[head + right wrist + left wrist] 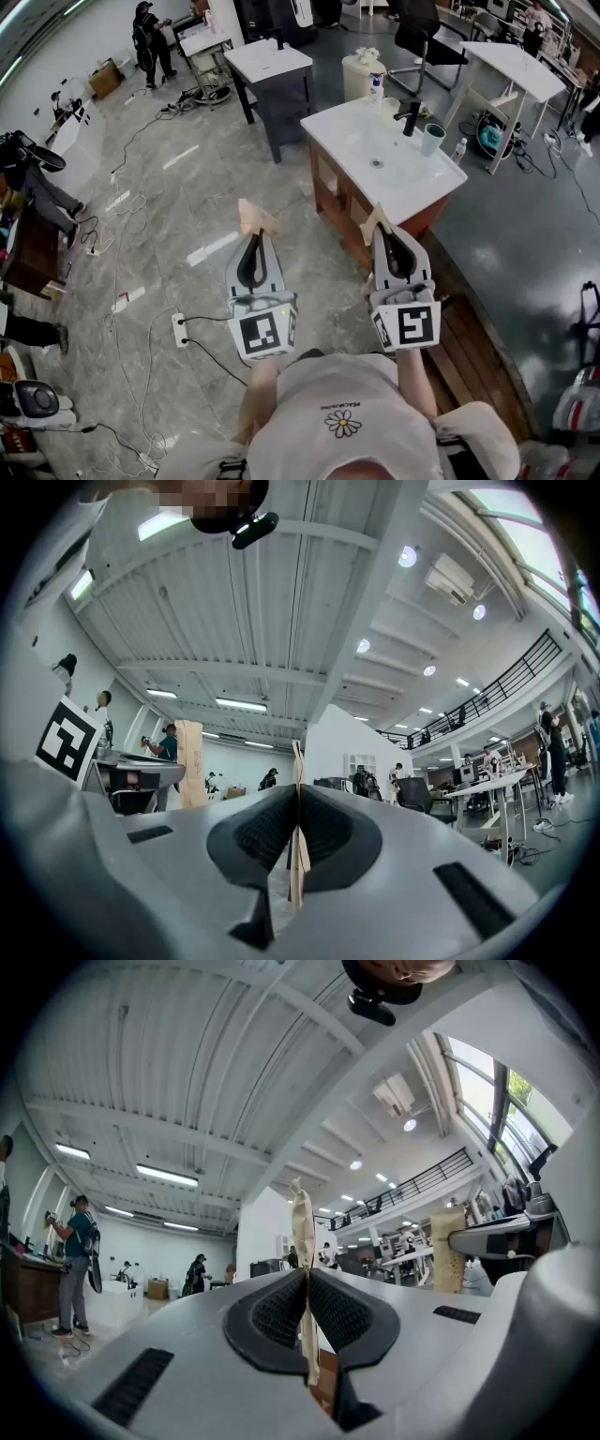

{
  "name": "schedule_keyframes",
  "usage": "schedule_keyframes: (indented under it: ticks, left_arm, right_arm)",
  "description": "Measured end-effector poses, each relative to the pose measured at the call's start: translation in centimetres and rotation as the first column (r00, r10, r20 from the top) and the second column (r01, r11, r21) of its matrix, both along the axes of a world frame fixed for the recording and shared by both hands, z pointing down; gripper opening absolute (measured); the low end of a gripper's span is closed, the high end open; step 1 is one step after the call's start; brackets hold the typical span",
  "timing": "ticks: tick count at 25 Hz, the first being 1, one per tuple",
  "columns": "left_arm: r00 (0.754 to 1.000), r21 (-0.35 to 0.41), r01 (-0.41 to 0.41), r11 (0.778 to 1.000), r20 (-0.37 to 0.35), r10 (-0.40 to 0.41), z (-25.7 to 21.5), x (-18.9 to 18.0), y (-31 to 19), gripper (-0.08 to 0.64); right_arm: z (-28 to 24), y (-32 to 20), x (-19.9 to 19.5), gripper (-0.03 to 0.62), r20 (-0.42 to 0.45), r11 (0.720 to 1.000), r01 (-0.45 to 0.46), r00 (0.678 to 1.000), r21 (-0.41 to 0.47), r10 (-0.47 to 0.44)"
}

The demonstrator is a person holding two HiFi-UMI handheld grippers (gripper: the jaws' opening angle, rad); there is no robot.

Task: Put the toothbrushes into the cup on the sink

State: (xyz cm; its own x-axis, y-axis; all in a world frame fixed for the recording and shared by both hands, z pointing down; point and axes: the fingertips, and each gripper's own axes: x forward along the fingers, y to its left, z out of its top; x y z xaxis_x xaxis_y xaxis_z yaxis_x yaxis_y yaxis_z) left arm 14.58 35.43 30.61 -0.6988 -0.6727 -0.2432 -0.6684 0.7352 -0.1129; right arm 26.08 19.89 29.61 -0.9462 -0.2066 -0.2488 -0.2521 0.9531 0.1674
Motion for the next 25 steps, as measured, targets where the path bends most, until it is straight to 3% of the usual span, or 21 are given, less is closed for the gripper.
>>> schedule_keyframes:
  ticks: [11, 19, 25]
  left_arm:
    - [1.0, -0.012, 0.001, 1.0, -0.026, -0.001, 0.1, -0.3, -0.3, 0.026]
    - [0.999, -0.012, 0.002, 1.0, -0.038, -0.002, 0.5, -0.1, 0.3, 0.026]
    - [0.996, -0.005, 0.04, 0.999, -0.074, -0.041, 1.5, -2.2, 0.5, 0.026]
  right_arm:
    - [0.4, -0.2, -0.4, 0.015, -0.027, 1.0, 0.012, 1.0, -0.006, -0.012]
    - [1.6, -0.7, -0.9, 0.015, -0.015, 0.995, 0.035, 0.999, -0.097, -0.037]
    - [2.8, -0.1, -2.6, 0.015, -0.049, 0.99, 0.099, 0.993, -0.098, -0.104]
